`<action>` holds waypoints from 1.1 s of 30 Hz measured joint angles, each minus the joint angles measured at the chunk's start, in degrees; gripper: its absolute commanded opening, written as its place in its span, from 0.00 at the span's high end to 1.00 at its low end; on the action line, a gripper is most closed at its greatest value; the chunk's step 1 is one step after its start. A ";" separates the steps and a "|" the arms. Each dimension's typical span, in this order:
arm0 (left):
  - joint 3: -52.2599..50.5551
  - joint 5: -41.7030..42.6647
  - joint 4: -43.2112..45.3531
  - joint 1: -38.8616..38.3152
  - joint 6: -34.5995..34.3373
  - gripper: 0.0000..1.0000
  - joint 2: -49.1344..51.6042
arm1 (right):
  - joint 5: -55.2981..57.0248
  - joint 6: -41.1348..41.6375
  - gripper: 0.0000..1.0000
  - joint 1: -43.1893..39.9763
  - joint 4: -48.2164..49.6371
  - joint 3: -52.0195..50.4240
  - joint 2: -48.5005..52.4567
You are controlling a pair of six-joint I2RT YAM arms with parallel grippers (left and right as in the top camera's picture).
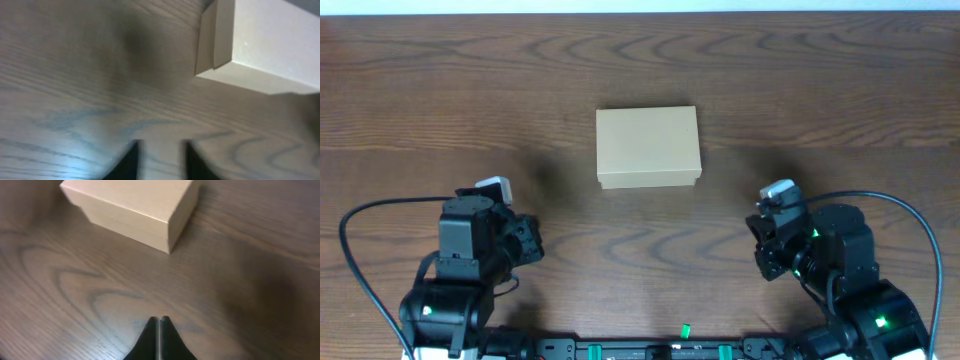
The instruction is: Pack container
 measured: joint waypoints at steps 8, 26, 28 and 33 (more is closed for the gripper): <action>-0.02 0.00 2.89 0.00 -1.03 0.05 -0.04 | 3.89 0.33 0.01 0.00 0.90 -0.07 0.00; -0.02 -0.72 1.99 -0.02 -0.70 0.05 -0.92 | 5.60 0.33 0.01 0.00 0.11 -0.07 0.00; -0.04 -3.39 0.42 -0.04 0.15 0.05 -3.26 | 5.62 0.33 0.01 0.00 0.09 -0.07 0.00; -2.10 -13.31 0.02 -0.04 0.74 0.05 -14.60 | 5.77 0.33 0.01 0.00 0.02 -0.07 -0.02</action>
